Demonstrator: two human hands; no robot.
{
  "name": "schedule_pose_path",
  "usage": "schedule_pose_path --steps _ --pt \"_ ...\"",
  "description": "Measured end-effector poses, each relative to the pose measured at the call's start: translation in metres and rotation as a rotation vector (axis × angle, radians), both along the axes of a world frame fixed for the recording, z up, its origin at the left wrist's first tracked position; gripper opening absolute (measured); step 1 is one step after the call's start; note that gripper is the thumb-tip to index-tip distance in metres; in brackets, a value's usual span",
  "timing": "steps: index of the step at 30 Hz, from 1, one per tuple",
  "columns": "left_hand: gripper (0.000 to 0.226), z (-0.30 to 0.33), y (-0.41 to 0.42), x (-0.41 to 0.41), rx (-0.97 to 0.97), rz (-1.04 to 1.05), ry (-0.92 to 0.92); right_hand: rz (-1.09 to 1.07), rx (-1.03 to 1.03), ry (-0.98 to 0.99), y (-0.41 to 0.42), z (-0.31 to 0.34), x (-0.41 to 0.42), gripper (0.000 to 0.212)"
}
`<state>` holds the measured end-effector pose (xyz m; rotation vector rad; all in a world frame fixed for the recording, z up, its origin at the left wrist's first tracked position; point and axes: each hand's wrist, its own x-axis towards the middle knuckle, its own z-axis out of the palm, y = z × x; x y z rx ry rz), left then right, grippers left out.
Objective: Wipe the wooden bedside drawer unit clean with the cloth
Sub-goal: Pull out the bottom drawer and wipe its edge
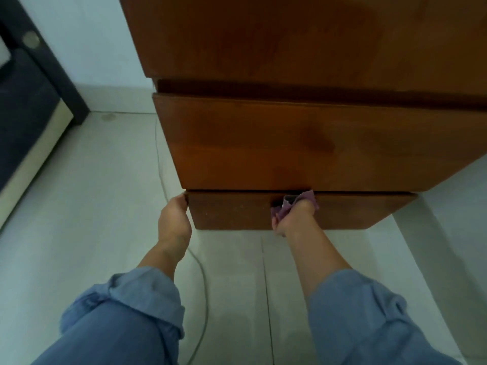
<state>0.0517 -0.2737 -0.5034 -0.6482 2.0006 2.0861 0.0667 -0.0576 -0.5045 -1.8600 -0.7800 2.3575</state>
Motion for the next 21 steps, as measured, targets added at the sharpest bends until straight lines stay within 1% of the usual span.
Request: schedule_pose_path --steps 3,5,7,8,10,12,13,15,16,17,18,20,21 --pt "0.04 0.003 -0.006 -0.001 0.077 -0.016 -0.009 0.161 -0.026 -0.087 -0.035 -0.014 -0.012 0.029" --pt "0.044 0.003 -0.007 -0.002 0.095 -0.012 -0.011 0.227 -0.017 -0.053 -0.056 -0.029 -0.017 0.029" --pt "0.046 0.002 -0.011 -0.004 0.108 -0.008 -0.021 0.273 0.036 0.017 -0.075 -0.043 -0.023 0.031" --pt "0.046 0.002 -0.012 -0.005 0.125 -0.003 -0.024 0.33 0.062 0.008 -0.081 -0.048 -0.027 0.032" --pt "0.045 0.002 -0.014 -0.005 0.147 0.002 -0.029 0.446 0.073 -0.098 -0.093 -0.056 -0.032 0.036" --pt "0.044 0.0 -0.019 -0.007 0.157 -0.016 -0.037 0.425 0.065 -0.041 -0.107 -0.058 -0.035 0.037" --pt "0.043 -0.002 -0.021 -0.009 0.162 -0.035 -0.054 0.368 0.016 0.005 -0.114 -0.059 -0.036 0.037" --pt "0.043 -0.003 -0.03 -0.012 0.167 -0.09 -0.091 0.333 -0.069 -0.01 -0.13 -0.059 -0.039 0.041" --pt "0.045 -0.003 -0.034 -0.013 0.153 -0.11 -0.098 0.351 -0.087 -0.032 -0.139 -0.057 -0.041 0.039" --pt "0.046 -0.004 -0.04 -0.013 0.123 -0.11 -0.094 0.387 -0.094 -0.013 -0.148 -0.055 -0.042 0.034" --pt "0.047 -0.005 -0.046 -0.012 0.082 -0.089 -0.081 0.408 -0.082 0.019 -0.157 -0.054 -0.042 0.035" --pt "0.048 -0.008 -0.06 -0.01 -0.015 -0.023 -0.069 0.451 -0.097 0.114 -0.174 -0.054 -0.042 0.05" --pt "0.048 -0.01 -0.068 -0.011 -0.05 0.001 -0.085 0.475 -0.15 0.145 -0.181 -0.056 -0.043 0.05"
